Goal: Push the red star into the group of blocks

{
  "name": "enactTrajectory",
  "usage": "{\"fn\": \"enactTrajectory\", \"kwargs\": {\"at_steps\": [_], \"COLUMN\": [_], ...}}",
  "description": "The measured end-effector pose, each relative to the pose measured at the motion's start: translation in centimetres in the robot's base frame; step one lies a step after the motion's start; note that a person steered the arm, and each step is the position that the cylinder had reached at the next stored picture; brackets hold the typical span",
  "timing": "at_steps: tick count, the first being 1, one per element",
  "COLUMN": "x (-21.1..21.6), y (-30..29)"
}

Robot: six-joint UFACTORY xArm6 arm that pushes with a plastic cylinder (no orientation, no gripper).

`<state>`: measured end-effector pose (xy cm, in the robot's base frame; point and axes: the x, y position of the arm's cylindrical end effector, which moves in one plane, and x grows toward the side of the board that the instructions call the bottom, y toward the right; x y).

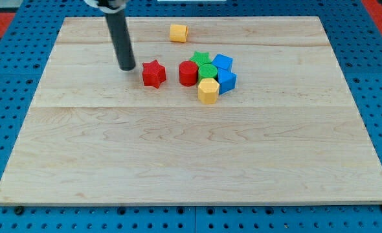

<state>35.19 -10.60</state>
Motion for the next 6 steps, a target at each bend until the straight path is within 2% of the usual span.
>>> {"fn": "enactTrajectory", "kwargs": {"at_steps": [1,3,4,6], "x": [3.0,5.2,4.2,-8.4], "y": [5.1,7.1,0.4,-1.5]}}
